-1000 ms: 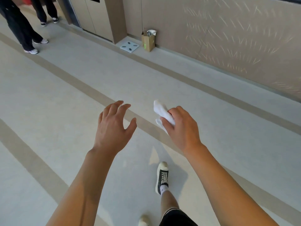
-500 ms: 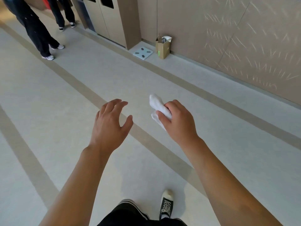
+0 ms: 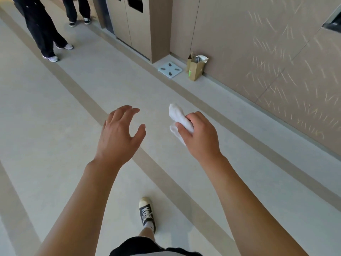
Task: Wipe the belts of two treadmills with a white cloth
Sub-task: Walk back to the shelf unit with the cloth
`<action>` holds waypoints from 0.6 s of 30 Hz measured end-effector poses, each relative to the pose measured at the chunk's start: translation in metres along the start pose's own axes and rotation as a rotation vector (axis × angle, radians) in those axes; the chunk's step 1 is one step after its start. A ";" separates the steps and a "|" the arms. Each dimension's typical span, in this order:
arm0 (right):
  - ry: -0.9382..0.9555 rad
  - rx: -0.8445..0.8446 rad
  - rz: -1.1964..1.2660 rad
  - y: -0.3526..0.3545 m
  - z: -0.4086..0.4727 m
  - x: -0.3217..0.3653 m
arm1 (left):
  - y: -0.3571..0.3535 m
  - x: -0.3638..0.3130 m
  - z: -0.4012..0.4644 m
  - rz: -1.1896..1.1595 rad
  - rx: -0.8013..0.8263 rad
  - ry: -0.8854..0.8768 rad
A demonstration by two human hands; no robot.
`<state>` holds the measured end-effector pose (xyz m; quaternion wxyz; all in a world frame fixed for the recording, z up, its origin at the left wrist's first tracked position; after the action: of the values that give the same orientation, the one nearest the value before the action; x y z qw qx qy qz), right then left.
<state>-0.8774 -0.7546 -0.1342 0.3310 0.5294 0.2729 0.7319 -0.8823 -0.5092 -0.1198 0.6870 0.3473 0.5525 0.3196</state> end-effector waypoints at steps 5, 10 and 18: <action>0.026 0.003 -0.003 -0.040 0.104 0.031 | 0.034 0.056 0.086 -0.013 -0.011 0.000; 0.036 0.002 -0.014 -0.076 0.189 0.044 | 0.053 0.102 0.161 -0.040 -0.024 0.030; 0.050 0.024 0.008 -0.137 0.316 0.020 | 0.041 0.155 0.288 -0.052 -0.021 0.054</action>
<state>-0.5529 -0.6366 -0.1334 0.3147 0.5161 0.2879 0.7428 -0.5731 -0.3943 -0.1264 0.6835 0.3167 0.5763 0.3168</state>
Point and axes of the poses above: each hand's wrist, its own z-axis towards the middle knuckle, its own y-axis out of the back of the hand, x = y × z, the point moved 4 cm from there along z, towards the middle knuckle, and after that the axes turned 7 degrees about x, right-handed, at the moved point
